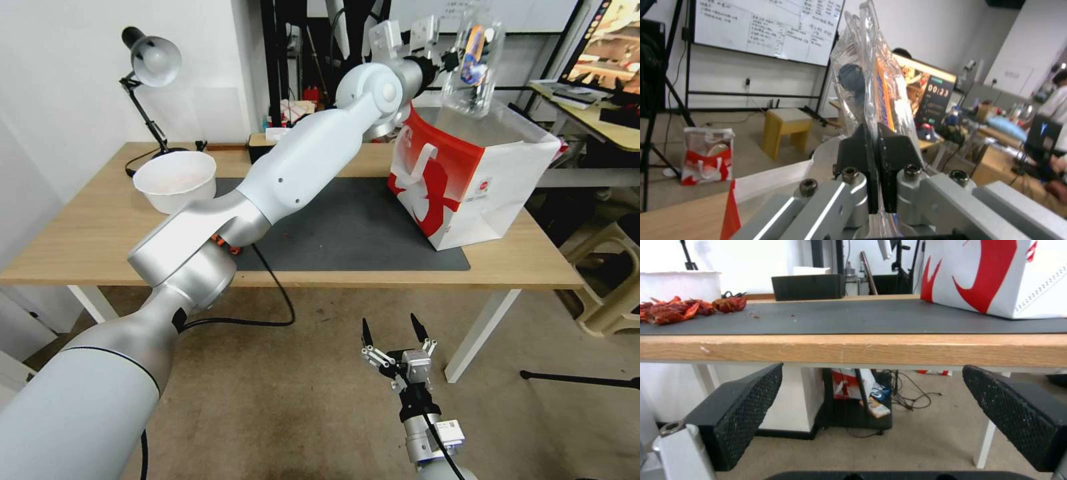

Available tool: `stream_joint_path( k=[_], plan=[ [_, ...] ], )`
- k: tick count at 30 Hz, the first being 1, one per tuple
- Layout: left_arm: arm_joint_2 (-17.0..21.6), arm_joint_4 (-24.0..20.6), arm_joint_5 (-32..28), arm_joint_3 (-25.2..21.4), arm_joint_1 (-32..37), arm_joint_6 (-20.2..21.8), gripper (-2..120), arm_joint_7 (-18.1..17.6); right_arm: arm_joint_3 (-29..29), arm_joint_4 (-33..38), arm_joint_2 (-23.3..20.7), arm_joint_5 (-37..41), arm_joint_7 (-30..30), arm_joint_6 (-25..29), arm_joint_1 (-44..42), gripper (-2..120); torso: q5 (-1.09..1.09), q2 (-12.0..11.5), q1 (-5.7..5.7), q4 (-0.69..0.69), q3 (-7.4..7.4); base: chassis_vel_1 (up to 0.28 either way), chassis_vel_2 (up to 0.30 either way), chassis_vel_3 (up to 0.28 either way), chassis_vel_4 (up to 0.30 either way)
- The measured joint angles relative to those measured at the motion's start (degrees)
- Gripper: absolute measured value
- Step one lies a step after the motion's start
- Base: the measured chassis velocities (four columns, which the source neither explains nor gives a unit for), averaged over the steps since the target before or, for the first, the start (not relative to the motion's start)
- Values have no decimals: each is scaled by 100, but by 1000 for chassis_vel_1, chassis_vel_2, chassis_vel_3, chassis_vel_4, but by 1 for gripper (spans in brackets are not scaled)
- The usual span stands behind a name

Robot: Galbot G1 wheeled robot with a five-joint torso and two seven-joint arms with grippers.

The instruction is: Close the takeout container lid, then place the container into the takeout bag.

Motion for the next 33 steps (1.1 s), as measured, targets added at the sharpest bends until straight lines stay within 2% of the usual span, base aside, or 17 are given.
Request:
stream_joint_path(
  k=[2,7,10,12,14,15,18,19,21,23,25,26,27,29,30,31,33],
  plan=[
    [1,-22,139,123,47,-30,0,87,19,-6,-5,15,2,5,28,100,1,0,-1,-4,0,0,0,0,0],
    [19,-70,445,324,103,-98,1,188,47,-16,-15,40,5,16,56,100,0,0,0,-2,0,0,0,0,0],
    [24,-82,519,352,102,-101,15,167,72,-27,-26,51,4,28,48,100,1,0,0,-3,0,0,0,0,0],
    [26,-81,520,352,100,-101,18,161,75,-32,-30,54,4,30,46,100,0,0,0,-3,0,0,0,0,0],
    [31,-118,515,353,84,-100,30,122,75,-39,-35,61,0,31,49,100,1,0,0,-2,0,0,0,0,0],
    [31,-118,515,353,84,-100,30,122,75,-39,-35,61,0,31,49,100,1,0,0,-2,0,0,0,0,0],
    [33,-200,449,334,82,-88,43,-32,60,-52,-29,62,-1,31,67,100,1,0,0,-4,0,0,0,0,0],
    [33,-200,449,334,82,-88,43,-32,60,-52,-29,62,-1,31,67,100,1,0,0,-4,0,0,0,0,0],
    [38,-327,356,305,86,-89,54,-249,29,-57,-24,62,-4,26,79,100,1,0,0,-2,0,0,0,0,0],
    [39,-448,326,303,101,-109,57,-356,19,-57,-23,61,-9,20,87,100,1,0,0,-2,0,0,0,0,0],
    [94,-757,310,314,149,-183,69,-537,8,-50,-25,50,-14,14,88,100,1,0,0,-8,0,0,0,0,0],
    [94,-757,310,314,149,-183,69,-537,8,-50,-25,50,-14,14,88,100,1,0,0,-8,0,0,0,0,0],
    [256,-999,318,321,204,-206,74,-685,14,-38,-26,20,-14,18,86,100,2,0,-1,-11,-1,0,0,0,0],
    [627,-1361,449,324,341,-290,84,-880,80,-36,-8,-94,-15,94,63,100,1,-1,-1,-4,0,0,0,0,0],
    [799,-1522,588,325,427,-372,88,-924,165,-37,37,-174,-16,181,36,100,-1,-1,0,1,-1,0,0,0,0],
    [799,-1522,588,325,427,-372,88,-924,165,-37,37,-174,-16,181,36,100,-1,-1,0,1,-1,0,0,0,0],
    [1264,-1996,915,361,682,-630,97,-1014,266,-27,101,-252,-18,274,-4,100,-3,-1,0,0,0,0,0,0,0]
  ],
)
